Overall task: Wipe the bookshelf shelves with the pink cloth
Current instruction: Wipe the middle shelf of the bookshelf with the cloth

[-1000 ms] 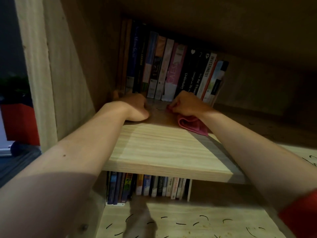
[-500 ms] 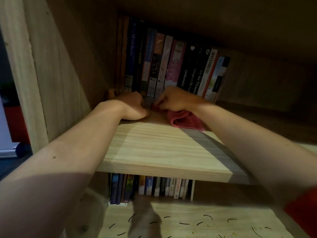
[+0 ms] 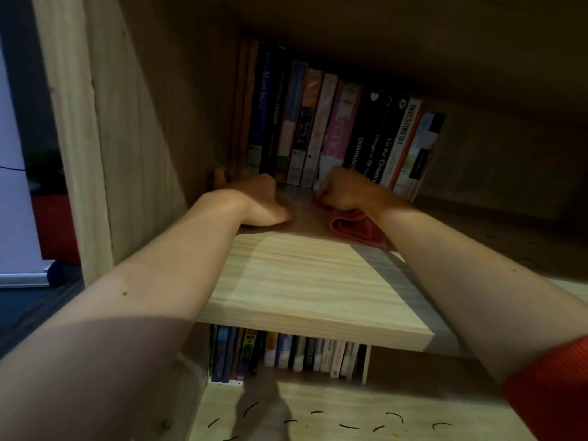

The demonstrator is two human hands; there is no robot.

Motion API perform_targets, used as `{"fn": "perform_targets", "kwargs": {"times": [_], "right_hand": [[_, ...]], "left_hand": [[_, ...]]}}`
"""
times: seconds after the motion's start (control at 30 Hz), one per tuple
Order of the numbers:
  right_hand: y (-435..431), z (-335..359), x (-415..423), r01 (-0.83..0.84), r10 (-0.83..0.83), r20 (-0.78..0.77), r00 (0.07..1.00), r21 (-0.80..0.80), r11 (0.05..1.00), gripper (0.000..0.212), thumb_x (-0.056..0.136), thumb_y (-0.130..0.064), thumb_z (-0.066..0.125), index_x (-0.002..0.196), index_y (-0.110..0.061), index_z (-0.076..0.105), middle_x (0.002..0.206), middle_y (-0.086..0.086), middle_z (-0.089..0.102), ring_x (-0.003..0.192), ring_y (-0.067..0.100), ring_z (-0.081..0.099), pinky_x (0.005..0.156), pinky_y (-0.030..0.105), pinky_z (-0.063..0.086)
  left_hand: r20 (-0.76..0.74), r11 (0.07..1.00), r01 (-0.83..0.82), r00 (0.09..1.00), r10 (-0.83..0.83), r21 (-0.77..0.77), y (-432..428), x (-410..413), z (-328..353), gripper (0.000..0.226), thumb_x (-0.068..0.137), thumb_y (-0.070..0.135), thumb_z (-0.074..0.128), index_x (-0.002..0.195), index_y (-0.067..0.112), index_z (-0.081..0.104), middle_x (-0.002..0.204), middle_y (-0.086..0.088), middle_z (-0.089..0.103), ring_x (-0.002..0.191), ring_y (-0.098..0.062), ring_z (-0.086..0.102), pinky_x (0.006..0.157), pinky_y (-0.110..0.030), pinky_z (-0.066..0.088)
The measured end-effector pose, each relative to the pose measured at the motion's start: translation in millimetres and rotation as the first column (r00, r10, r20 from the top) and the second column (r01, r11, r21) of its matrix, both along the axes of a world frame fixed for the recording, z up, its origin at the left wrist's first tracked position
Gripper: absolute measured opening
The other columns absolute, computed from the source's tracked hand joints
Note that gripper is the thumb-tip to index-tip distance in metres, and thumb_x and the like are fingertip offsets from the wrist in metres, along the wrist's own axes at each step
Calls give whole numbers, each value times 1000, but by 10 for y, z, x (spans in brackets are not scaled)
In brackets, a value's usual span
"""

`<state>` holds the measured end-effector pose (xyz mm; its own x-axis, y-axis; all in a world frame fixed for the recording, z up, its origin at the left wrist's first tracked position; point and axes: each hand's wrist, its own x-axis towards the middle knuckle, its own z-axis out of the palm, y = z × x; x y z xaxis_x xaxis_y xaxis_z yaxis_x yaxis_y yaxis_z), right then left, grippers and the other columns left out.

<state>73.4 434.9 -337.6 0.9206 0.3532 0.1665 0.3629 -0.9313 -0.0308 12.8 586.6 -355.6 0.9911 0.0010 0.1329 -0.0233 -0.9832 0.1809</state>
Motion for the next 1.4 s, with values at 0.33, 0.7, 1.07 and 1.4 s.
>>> {"fn": "perform_targets", "kwargs": {"times": [0.33,0.7,1.07,1.4], "right_hand": [[-112,13,-171,-55,56,-20,998,54,997,24,91,-18,57,107,-7,71,112,10,68,103,25,62,92,33,48],[17,-107,-873,-118,116,27,993,90,989,31,91,-14,49,115,-21,67,121,3,64,106,23,60,93,33,49],[-637,-282,-1603,3,-29,169,985,154,988,35,92,-12,45,109,-31,68,118,-1,58,111,29,48,96,46,44],[-689,-219,-1282,69,-83,92,992,148,987,38,89,-6,45,114,-25,68,119,1,65,112,26,56,102,43,42]], "left_hand": [[-20,1000,-4,1000,3,-8,18,-9,0,53,88,58,45,130,26,50,140,-3,44,133,-28,32,109,-54,7],[146,989,41,989,-21,-141,-33,-199,76,32,100,31,34,123,30,56,138,-6,47,133,-26,33,111,-42,8],[160,986,84,985,-60,-143,-537,-482,139,33,92,15,40,110,29,63,129,-3,53,126,-26,41,115,-48,5],[89,996,45,995,-38,-75,-732,-281,39,32,92,19,38,116,20,60,122,-6,56,124,-26,42,112,-51,-4]]}}
